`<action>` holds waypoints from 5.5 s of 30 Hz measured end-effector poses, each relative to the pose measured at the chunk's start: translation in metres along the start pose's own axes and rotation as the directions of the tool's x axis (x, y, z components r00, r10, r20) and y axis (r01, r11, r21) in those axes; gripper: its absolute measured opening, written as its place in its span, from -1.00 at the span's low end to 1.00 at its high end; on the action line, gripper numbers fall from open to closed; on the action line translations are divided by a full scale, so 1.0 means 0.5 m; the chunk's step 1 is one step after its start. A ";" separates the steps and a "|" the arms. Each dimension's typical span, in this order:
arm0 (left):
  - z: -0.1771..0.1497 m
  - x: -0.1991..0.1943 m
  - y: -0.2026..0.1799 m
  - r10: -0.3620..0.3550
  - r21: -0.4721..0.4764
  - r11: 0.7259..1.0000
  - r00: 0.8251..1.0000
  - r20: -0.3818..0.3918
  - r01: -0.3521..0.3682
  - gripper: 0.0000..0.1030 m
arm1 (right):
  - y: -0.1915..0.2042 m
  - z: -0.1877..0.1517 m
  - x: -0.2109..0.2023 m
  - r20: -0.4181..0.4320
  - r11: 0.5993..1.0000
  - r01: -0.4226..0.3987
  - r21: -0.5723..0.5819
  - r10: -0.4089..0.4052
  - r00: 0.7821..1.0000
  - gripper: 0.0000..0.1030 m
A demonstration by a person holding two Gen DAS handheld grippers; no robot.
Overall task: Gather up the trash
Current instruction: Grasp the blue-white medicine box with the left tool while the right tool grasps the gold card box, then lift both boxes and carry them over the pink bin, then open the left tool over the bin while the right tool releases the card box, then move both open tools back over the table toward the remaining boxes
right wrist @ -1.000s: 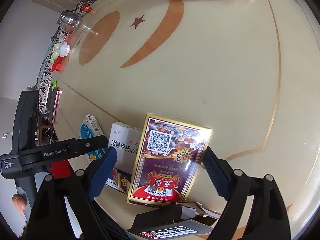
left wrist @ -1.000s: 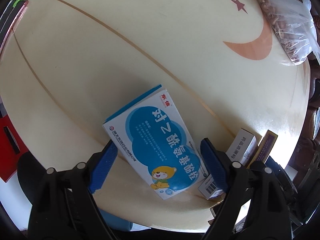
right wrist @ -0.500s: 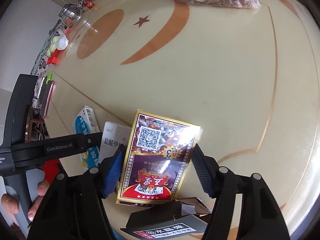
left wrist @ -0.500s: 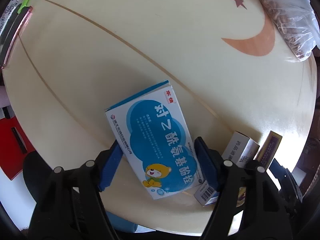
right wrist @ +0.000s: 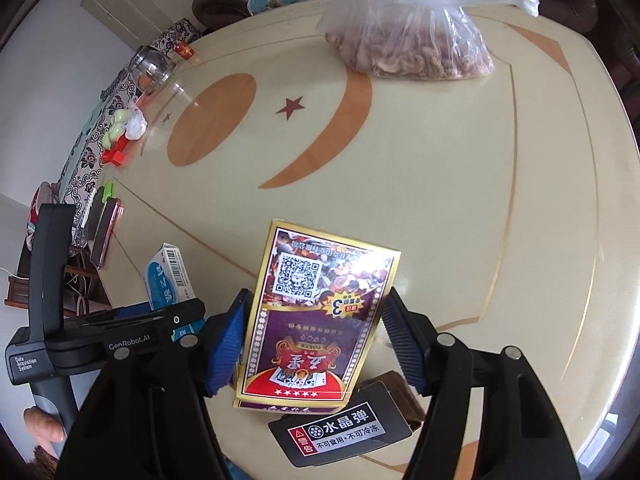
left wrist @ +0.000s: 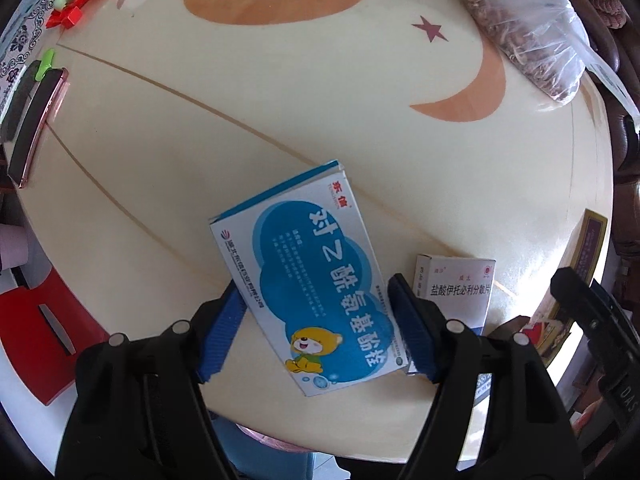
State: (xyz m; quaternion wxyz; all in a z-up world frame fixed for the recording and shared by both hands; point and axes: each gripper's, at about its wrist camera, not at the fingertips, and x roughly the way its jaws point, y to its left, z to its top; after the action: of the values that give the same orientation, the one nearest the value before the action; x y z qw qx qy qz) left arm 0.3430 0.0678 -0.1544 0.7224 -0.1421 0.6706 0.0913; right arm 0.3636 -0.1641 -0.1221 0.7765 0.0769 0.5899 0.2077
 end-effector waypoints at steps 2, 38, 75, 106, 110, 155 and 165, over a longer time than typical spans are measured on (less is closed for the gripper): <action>-0.017 -0.015 -0.001 0.007 0.017 1.000 1.000 0.030 -0.007 0.37 | 0.005 0.004 -0.023 0.030 1.000 0.002 -0.002 -0.002 1.000 0.24; -0.447 -0.171 0.065 -0.145 0.539 0.842 0.952 0.268 -0.024 0.37 | 0.228 -0.443 -0.225 0.183 0.961 0.239 -0.135 -0.213 0.960 0.25; -0.679 0.093 0.072 -0.114 0.743 0.668 0.991 0.070 0.025 0.37 | 0.142 -0.706 -0.054 0.099 0.944 0.329 0.035 -0.331 0.938 0.25; -0.642 0.365 0.077 -0.003 0.679 0.726 0.988 -0.157 0.110 0.37 | 0.047 -0.733 0.207 -0.070 0.937 0.340 0.081 -0.335 0.940 0.25; -0.638 0.381 0.079 0.006 0.666 0.736 0.982 -0.188 0.123 0.37 | 0.036 -0.731 0.224 -0.090 0.941 0.325 0.090 -0.317 0.944 0.25; -0.628 0.409 0.083 0.074 0.640 0.766 0.983 -0.167 0.051 0.39 | 0.022 -0.733 0.265 -0.169 0.949 0.291 0.119 -0.270 0.948 0.55; -0.638 0.268 0.104 0.071 0.659 0.752 0.994 -0.088 0.004 0.39 | 0.064 -0.741 0.139 -0.102 0.959 0.231 0.161 -0.217 0.971 0.55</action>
State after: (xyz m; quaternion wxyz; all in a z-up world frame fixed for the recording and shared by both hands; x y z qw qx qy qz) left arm 0.0365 0.0042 -0.3111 0.6873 0.1285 0.7000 -0.1452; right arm 0.0202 -0.1529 -0.2799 0.7603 0.0674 0.6423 0.0698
